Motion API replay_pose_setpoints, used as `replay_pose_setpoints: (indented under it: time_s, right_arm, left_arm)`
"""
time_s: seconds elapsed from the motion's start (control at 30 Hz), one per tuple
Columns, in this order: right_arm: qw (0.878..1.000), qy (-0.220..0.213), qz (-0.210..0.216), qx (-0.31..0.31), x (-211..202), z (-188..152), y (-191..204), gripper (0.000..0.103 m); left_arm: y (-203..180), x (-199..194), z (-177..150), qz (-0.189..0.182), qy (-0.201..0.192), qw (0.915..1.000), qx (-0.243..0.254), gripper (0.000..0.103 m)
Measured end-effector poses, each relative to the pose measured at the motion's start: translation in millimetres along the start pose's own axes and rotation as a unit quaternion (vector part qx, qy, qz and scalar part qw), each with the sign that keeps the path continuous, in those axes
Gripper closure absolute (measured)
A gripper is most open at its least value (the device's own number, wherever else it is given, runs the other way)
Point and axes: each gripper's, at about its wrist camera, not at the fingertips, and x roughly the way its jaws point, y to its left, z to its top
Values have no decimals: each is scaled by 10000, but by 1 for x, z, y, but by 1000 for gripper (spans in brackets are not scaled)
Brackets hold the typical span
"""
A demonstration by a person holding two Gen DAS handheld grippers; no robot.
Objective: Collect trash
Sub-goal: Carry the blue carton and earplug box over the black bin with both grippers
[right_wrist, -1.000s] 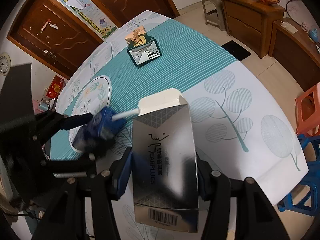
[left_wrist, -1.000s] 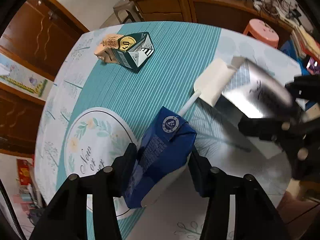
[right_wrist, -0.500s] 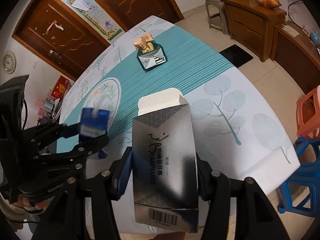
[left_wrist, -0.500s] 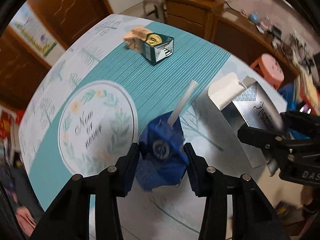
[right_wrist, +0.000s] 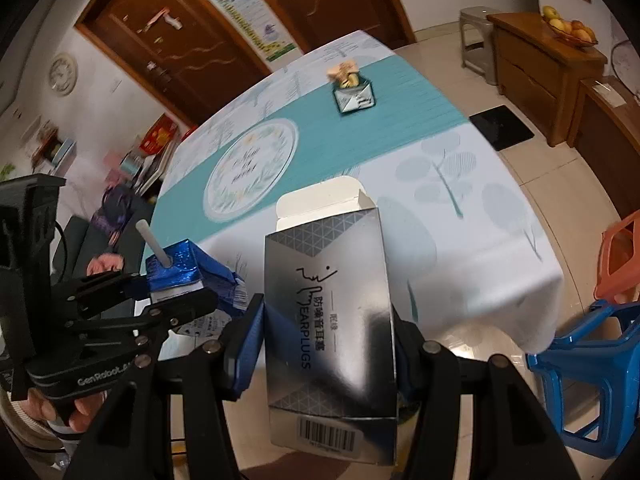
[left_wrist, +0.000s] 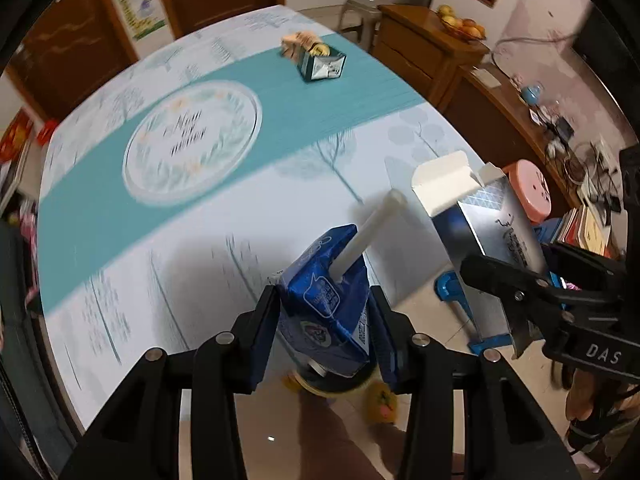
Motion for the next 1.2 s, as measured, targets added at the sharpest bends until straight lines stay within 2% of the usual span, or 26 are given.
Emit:
replay_pose_setpoints:
  time_s: [0.27,0.53,0.9,1.2]
  right_arm:
    - [9986,415,240,-231,-11,-58,-8,49]
    - [9960,845,282,59,11,-100,-30,49]
    - [9902,1163,-61,775,71,-140,-69,49]
    - [9851,1157,-383,1210,153,-183,-100,48]
  left_arm:
    - [-18,-7,-66,41,201,9985,-506,60]
    - [-35,23,-112,72,674,9953,-697,60]
    - [-32,104,-147,-29,1020,9913,-833,60]
    - [-23,198,-175,-147,979,9923,-740,60]
